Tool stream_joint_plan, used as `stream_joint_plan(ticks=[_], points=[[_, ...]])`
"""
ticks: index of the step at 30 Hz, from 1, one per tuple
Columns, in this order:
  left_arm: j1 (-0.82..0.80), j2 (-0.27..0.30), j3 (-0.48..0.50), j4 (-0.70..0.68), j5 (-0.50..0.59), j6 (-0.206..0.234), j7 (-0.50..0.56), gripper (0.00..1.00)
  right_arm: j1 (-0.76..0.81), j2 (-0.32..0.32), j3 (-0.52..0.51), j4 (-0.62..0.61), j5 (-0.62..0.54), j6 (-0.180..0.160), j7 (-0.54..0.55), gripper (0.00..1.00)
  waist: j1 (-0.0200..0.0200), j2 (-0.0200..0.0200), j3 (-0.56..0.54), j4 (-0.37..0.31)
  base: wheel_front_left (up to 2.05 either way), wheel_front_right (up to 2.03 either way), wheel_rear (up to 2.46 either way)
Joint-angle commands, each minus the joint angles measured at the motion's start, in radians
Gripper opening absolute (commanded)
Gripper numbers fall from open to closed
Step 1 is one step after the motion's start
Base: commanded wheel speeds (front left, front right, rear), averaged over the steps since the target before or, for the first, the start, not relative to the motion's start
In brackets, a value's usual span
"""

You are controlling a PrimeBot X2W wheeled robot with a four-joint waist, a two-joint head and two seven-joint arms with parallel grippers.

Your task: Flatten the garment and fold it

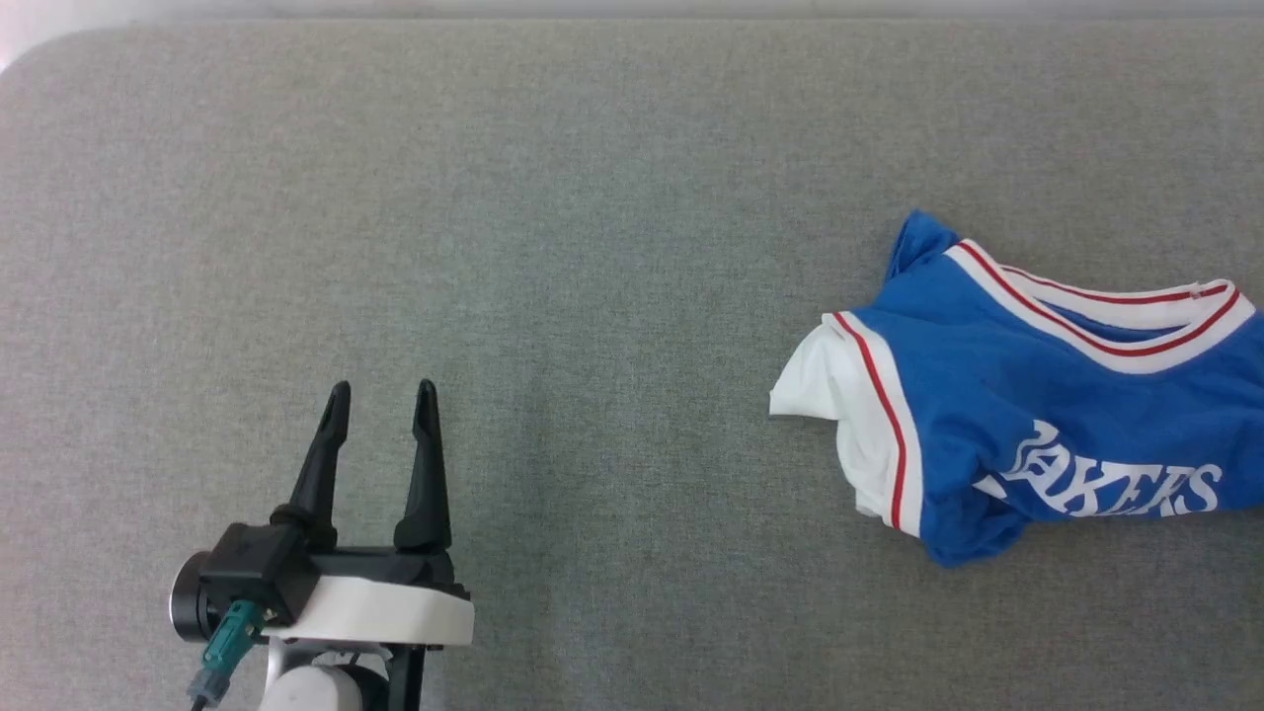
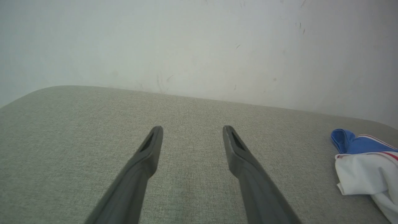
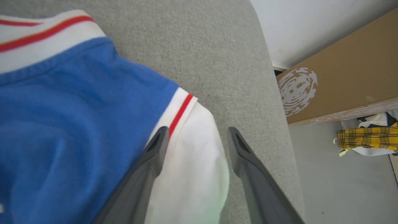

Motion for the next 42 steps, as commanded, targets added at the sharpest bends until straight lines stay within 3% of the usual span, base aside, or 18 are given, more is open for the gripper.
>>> stream_joint_plan(ticks=[1, 6, 12, 19, 26, 27, 28, 34, 42], points=[[-0.009, -0.005, 0.004, 0.005, 0.008, -0.006, -0.005, 1.00, -0.028, 0.004, 0.006, -0.007, -0.004, -0.001, -0.018, 1.00, -0.0001, -0.0001, -0.022, -0.016, 0.00, 0.00, 0.00], [0.000, -0.005, 0.008, 0.016, 0.005, -0.010, -0.005, 1.00, -0.090, 0.012, 0.088, -0.079, 0.023, -0.001, -0.054, 1.00, -0.0001, -0.0001, -0.077, -0.038, 0.00, 0.00, 0.00], [0.011, -0.005, 0.006, 0.017, -0.004, -0.010, -0.005, 1.00, -0.140, 0.037, 0.228, -0.138, 0.140, -0.001, 0.005, 1.00, -0.0001, -0.0001, -0.104, -0.040, 0.00, 0.00, 0.00], [-0.002, -0.005, -0.004, 0.008, -0.014, -0.010, -0.005, 1.00, -0.196, 0.009, 0.328, -0.039, 0.200, -0.001, 0.169, 1.00, -0.0001, -0.0001, -0.045, -0.008, 0.00, 0.00, 0.00], [-0.033, -0.005, -0.022, -0.002, -0.015, -0.003, -0.005, 1.00, -0.192, 0.013, 0.291, 0.063, 0.212, -0.001, 0.277, 1.00, -0.0001, -0.0001, 0.017, 0.038, 0.00, 0.00, 0.00], [-0.037, -0.005, -0.024, -0.003, -0.016, -0.002, -0.005, 1.00, -0.192, 0.011, 0.286, 0.070, 0.215, -0.001, 0.277, 0.44, -0.0001, -0.0001, 0.021, 0.043, 0.00, 0.00, 0.00], [-0.040, -0.005, -0.026, -0.003, -0.017, 0.000, -0.005, 1.00, -0.193, 0.007, 0.284, 0.074, 0.212, -0.001, 0.270, 0.00, -0.0001, -0.0001, 0.023, 0.047, 0.00, 0.00, 0.00], [-0.044, -0.005, -0.037, -0.002, -0.020, 0.008, -0.005, 1.00, -0.238, -0.019, 0.308, 0.050, 0.182, -0.001, 0.180, 0.00, -0.0001, -0.0001, 0.015, 0.061, 0.00, 0.00, 0.00], [-0.046, -0.005, -0.057, -0.002, -0.028, 0.016, -0.005, 1.00, -0.451, -0.091, 0.429, -0.003, 0.185, -0.001, 0.083, 0.00, -0.0001, -0.0001, 0.004, 0.084, 0.00, 0.00, 0.00]])
